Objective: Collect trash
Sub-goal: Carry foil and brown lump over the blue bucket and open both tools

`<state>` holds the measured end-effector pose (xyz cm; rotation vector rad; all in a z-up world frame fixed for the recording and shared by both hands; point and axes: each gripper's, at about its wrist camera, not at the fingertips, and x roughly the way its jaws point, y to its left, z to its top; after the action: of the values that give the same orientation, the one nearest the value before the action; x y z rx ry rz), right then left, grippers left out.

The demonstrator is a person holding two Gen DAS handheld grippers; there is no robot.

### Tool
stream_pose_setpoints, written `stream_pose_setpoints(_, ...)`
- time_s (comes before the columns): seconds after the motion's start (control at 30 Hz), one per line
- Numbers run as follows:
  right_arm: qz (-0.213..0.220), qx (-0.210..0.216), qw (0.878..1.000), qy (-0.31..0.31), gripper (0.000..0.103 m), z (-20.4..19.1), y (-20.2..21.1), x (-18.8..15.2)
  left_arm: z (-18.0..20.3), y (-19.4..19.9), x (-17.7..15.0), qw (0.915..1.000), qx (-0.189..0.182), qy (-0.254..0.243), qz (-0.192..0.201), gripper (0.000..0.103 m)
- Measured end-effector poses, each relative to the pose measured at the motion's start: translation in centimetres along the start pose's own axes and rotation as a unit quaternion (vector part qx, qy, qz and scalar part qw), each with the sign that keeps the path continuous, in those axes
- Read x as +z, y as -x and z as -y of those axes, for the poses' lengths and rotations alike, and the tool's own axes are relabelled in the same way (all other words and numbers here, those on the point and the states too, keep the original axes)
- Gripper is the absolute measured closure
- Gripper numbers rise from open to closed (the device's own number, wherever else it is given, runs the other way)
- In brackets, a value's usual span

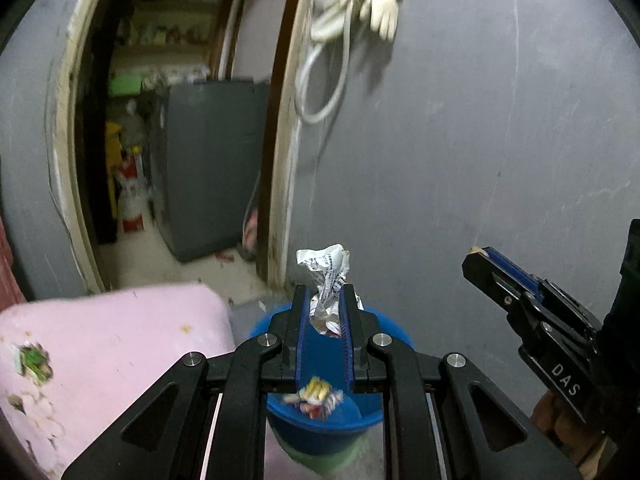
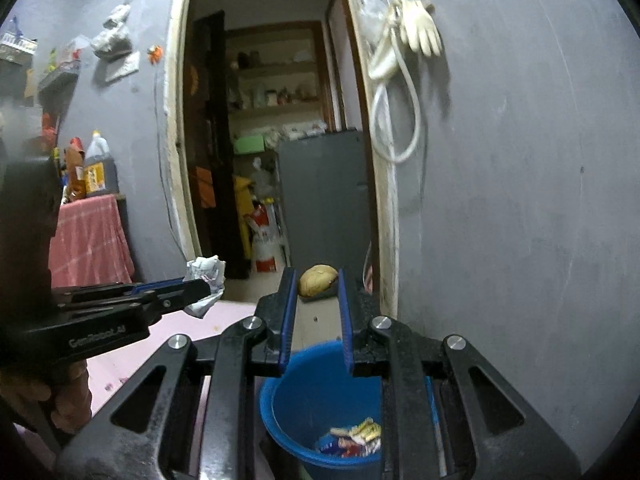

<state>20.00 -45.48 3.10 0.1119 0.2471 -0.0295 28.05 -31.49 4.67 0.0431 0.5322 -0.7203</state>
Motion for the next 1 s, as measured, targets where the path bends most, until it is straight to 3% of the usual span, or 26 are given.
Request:
stream_pose_setpoints(0.23, -0.059, -0.008, 0.998, -0.030, 0.083, 2.4, -2.5, -3.1, 0.1, -5.6, -2.5, 0.9945, -0.004, 0.022, -0.103, 0.091)
stream_pose_setpoints(0.57, -0.141, -0.009, 0.988, -0.065, 0.082, 3.9, -6.0, -7.5, -0.8, -11.6, -5.4, 0.9801, 0.002, 0.055, -0.191, 0.091)
stream_pose_setpoints(0.8, -0.180, -0.008, 0.980, -0.086, 0.081, 4.9, -7.4, -9.5, -2.0, -14.1, -7.0, 0.9707, 0.008, 0.079, -0.227, 0.086)
stream_pose_setpoints(1.0, -0.200, -0.008, 0.975, -0.100, 0.080, 5.4, -8.2, -10.0, -2.6, -14.0, -7.7, 0.9670, 0.009, 0.095, -0.236, 0.077)
